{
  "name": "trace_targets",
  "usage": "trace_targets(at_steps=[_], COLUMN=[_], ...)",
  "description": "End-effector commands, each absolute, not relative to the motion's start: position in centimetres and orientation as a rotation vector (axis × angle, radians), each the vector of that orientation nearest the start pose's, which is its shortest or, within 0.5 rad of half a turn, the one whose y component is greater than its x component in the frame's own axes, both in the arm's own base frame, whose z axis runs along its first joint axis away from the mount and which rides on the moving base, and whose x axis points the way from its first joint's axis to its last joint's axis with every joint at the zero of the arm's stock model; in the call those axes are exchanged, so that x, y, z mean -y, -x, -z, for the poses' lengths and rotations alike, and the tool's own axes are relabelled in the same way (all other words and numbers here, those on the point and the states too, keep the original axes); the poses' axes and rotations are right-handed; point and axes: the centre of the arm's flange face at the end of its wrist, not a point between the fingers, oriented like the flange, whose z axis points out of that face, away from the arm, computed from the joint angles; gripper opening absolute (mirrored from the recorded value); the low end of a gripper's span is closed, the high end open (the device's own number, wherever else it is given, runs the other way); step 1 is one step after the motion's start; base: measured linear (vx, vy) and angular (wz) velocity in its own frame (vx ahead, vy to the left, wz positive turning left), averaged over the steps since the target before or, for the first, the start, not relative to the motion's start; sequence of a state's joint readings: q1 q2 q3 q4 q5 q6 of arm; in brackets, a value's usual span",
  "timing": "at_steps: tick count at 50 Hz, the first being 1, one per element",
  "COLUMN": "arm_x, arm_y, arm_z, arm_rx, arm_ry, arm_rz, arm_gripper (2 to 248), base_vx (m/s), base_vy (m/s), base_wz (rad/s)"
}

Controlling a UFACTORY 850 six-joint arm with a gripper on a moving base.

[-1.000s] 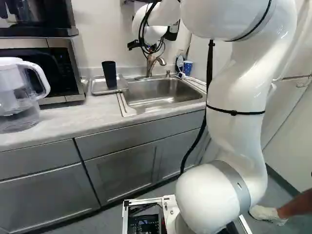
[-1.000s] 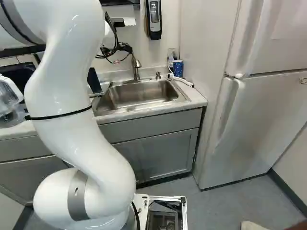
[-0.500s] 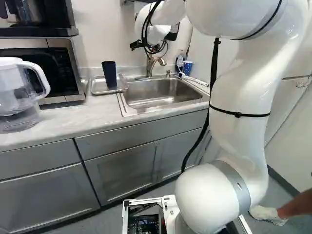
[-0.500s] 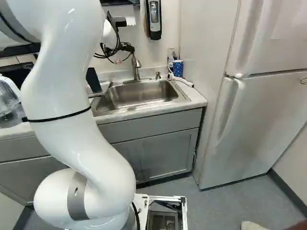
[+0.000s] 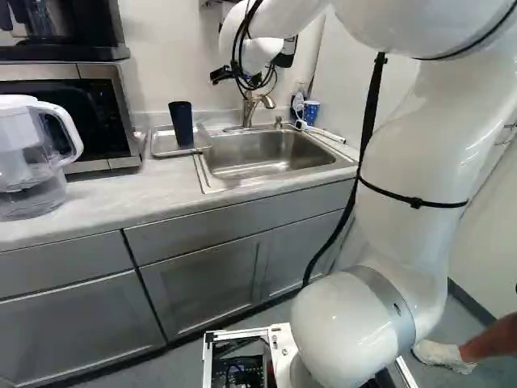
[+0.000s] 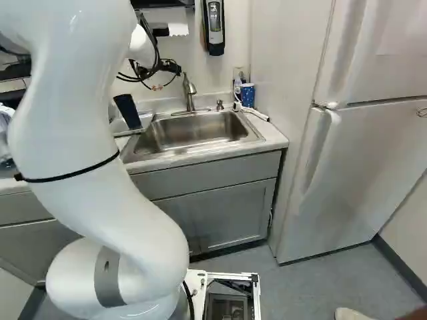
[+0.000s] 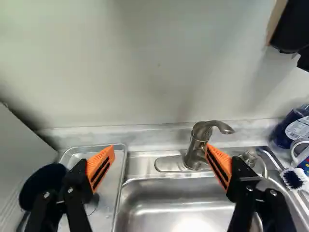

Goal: Rinse the cup and place it in the tray

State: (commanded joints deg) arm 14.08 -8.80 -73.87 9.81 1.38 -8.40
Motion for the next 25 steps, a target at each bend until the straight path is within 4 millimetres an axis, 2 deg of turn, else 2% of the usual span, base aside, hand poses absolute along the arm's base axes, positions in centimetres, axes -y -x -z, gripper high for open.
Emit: trace_targets(at_steps=[25], arm_x=[-13.7], arm_y=[-52.0], arm_z=[-66.6], arm_rx=[0.301], arm_ry=[2.549], arm_rz=[1.535], arm_gripper=[247], base_vx=[0.000], base_vy=[0.000], base_wz=[0.000])
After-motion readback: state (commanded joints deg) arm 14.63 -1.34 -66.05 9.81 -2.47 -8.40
